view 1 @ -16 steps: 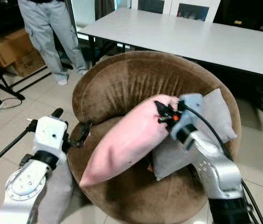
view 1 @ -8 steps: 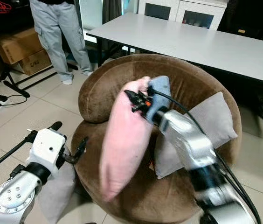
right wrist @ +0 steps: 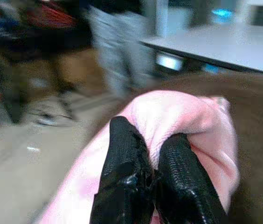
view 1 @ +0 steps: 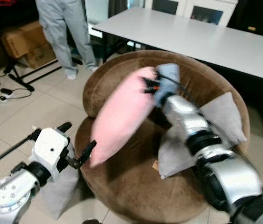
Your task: Move the pillow to the sofa from floor
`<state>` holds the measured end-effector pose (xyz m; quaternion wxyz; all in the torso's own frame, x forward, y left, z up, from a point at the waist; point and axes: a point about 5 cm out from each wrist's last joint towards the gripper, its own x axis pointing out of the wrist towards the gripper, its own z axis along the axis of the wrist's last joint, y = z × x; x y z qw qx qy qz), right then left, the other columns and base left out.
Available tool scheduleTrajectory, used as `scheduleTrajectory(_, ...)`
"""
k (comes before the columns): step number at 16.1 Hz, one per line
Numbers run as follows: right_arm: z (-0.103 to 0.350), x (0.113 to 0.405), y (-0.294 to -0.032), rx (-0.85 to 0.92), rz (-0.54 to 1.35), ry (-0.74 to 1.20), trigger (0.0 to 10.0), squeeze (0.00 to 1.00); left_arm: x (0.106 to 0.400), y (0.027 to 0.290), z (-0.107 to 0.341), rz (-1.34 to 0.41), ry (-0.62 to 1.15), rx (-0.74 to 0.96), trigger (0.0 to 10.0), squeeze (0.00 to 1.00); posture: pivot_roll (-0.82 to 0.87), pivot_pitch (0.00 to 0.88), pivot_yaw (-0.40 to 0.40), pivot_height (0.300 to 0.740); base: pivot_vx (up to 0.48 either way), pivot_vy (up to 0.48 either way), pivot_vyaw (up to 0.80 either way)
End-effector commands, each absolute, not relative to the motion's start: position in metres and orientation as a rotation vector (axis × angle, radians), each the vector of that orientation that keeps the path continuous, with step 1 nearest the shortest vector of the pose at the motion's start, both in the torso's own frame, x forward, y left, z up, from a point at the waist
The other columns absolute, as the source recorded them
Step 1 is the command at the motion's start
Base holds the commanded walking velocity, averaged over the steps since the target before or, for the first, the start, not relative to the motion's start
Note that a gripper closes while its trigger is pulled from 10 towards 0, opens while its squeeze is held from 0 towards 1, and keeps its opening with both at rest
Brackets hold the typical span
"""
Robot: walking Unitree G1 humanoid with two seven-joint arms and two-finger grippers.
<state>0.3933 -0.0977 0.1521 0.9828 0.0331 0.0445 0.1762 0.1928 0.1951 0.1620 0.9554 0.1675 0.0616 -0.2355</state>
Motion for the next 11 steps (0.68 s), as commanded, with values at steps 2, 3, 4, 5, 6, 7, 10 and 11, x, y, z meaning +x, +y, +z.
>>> scheduleTrajectory(2,0.139,0.394,-0.123,-0.049,0.191,0.138,10.0,0.00,0.189,0.188,0.165,-0.560,0.135,0.327,10.0,0.00,0.10,0.000,-0.036,0.740,0.000,0.000,0.00)
scheduleTrajectory(3,0.131,0.392,-0.128,-0.105,0.154,0.164,10.0,0.00,0.187,0.187,0.166,-0.580,0.139,0.321,10.0,0.00,0.11,0.000,-0.034,0.740,0.000,0.000,0.00)
scheduleTrajectory(4,0.126,0.390,-0.131,-0.149,0.133,0.187,10.0,0.00,0.186,0.187,0.167,-0.593,0.142,0.317,10.0,0.00,0.11,0.000,-0.033,0.740,0.000,0.000,0.00)
scheduleTrajectory(5,0.114,0.386,-0.136,-0.243,0.095,0.240,10.0,0.00,0.184,0.187,0.168,-0.608,0.152,0.312,10.0,0.00,0.12,0.000,-0.036,0.740,0.000,0.000,0.00)
scheduleTrajectory(6,0.107,0.383,-0.138,-0.282,0.080,0.274,10.0,0.00,0.183,0.187,0.168,-0.612,0.157,0.314,10.0,0.00,0.12,0.000,-0.038,0.740,0.000,0.000,0.00)
scheduleTrajectory(7,0.095,0.377,-0.143,-0.373,0.054,0.326,10.0,0.00,0.181,0.188,0.169,-0.620,0.170,0.318,10.0,0.00,0.14,0.000,-0.044,0.740,0.000,0.000,0.00)
scheduleTrajectory(10,0.084,0.372,-0.149,-0.394,0.011,0.374,10.0,0.00,0.169,0.190,0.169,-0.632,0.214,0.264,10.0,0.00,0.14,0.026,-0.051,0.740,0.000,0.000,0.00)
scheduleTrajectory(11,0.083,0.371,-0.151,-0.392,0.005,0.376,10.0,0.00,0.165,0.190,0.169,-0.637,0.227,0.223,10.0,0.00,0.14,0.040,-0.051,0.740,0.000,0.000,0.00)
